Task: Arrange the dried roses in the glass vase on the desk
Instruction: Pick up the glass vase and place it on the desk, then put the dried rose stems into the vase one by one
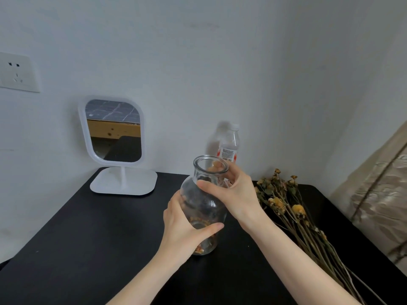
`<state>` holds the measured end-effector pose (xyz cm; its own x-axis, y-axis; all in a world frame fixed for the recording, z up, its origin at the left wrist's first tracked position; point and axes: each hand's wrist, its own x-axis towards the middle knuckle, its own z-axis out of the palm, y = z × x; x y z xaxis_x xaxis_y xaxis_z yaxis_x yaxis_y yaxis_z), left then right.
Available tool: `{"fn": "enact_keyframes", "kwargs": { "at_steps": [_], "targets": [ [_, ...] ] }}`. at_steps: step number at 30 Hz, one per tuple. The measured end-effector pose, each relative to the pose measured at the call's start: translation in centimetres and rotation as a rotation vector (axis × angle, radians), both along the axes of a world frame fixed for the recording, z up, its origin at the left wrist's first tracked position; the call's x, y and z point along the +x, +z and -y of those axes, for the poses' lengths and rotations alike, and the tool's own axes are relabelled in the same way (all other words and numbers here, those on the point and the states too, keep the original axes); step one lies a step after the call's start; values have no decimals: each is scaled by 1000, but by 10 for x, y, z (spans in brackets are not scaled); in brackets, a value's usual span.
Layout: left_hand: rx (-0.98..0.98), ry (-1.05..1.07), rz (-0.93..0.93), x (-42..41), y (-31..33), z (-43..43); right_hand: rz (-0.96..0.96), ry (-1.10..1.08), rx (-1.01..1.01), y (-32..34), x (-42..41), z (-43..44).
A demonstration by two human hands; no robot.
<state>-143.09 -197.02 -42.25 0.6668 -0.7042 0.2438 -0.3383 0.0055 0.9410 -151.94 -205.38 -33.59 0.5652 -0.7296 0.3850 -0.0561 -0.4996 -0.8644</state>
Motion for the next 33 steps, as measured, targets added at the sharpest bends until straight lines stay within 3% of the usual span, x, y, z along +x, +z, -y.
{"fn": "enact_keyframes", "kwargs": {
  "at_steps": [19,25,29,33],
  "targets": [
    [-74,-24,40,-8,-2,-10,-32,38,41,-1,-3,-1],
    [-286,124,321,-41,-6,-36,-42,-4,69,-1,-39,10],
    [-285,-84,415,-77,-1,-35,-73,-164,80,-4,-86,32],
    [-94,-367,352,-110,-1,-3,-153,-390,63,-10,-141,66]
  ]
}}
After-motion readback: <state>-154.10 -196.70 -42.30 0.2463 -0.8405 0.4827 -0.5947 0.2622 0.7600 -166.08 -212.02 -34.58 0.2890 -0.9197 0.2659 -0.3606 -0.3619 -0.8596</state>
